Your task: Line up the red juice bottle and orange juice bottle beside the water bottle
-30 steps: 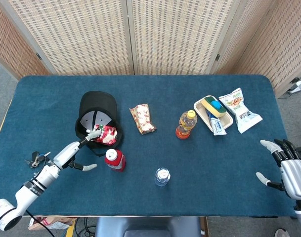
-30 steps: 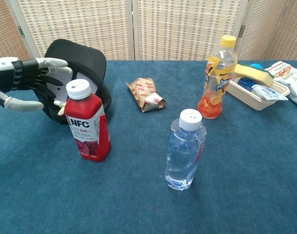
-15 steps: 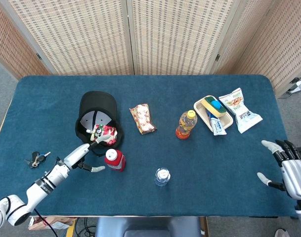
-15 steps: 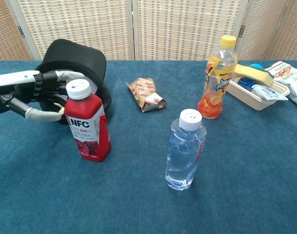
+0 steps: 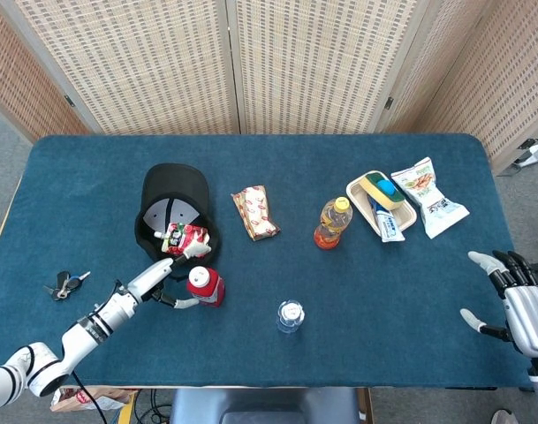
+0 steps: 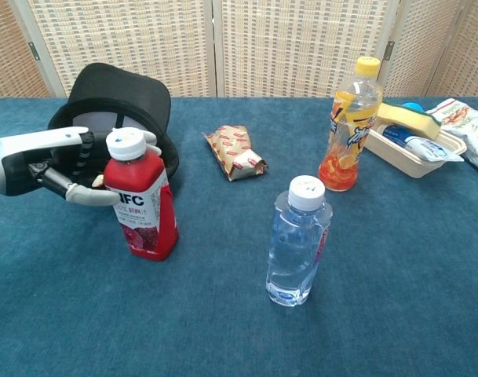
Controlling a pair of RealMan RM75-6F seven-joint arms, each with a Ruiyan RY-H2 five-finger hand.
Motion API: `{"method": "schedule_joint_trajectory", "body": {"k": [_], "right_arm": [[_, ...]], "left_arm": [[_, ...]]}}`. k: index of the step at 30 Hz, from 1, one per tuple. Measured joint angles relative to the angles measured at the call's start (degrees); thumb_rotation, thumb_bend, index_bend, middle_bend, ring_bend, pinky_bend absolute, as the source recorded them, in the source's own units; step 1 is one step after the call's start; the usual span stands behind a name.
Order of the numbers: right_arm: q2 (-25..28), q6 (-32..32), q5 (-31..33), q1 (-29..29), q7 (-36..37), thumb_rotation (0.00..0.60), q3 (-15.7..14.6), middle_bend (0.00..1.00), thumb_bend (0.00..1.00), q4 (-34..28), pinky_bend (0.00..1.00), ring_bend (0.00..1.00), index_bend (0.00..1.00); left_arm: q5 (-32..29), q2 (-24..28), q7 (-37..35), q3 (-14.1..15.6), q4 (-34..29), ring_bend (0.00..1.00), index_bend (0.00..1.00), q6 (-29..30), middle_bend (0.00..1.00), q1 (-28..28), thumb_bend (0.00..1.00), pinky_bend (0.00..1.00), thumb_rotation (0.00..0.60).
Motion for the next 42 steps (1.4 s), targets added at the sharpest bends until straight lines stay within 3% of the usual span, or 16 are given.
{"method": "schedule_joint_trajectory", "body": {"k": [9,18,22,25,30,42], "right_arm": [[0.02,0.15,0.05,-0.19,0.14,0.600,-0.06,0.22,0.20,0.17,0.08,0.09,0.18],[-0.18,0.48,-0.23,-0.41,0.90,0.600,-0.15,0.22,0.20,0.68,0.08,0.09,0.18],[-0.27,0.40,-0.40,-0.35,1.29,0.600,-0.19,0.22,0.20,1.09,0.08,0.09,0.18],[-0.27,0.43,-0.43,-0.35,1.54,0.600,-0.19,0.22,0.21,1.18,0.08,0.09,0.18],[-0.34,0.31,-0.52,-0.31,1.65,0.600,-0.26,0.22,0.21,1.30,0.08,0.09,0.18],[-0.53,0.17,-0.80,-0.07,1.72,0.600,-0.21,0.22,0.21,1.33,0.08,0.09,0.18]], "left_arm": [[-0.32,-1.37,-1.12,0.88,1.24,0.20,0.18,-1.37,0.15,-1.20,0.18,0.20,0.600],[-0.74,-3.23,-1.82,1.31,2.84,0.29,0.34,-2.05,0.26,-2.04,0.18,0.24,0.600],[-1.32,-4.11,-0.99,1.22,3.48,0.35,0.41,-2.14,0.35,-2.10,0.18,0.32,0.600],[-1.99,-4.70,0.12,0.95,3.68,0.43,0.48,-1.97,0.44,-1.88,0.19,0.44,0.600],[-3.14,-5.16,2.48,0.48,3.22,0.49,0.54,-1.18,0.51,-1.11,0.19,0.60,0.600],[-2.58,-2.89,6.72,1.03,-1.24,0.50,0.55,3.07,0.53,1.34,0.19,0.63,0.600]]}}
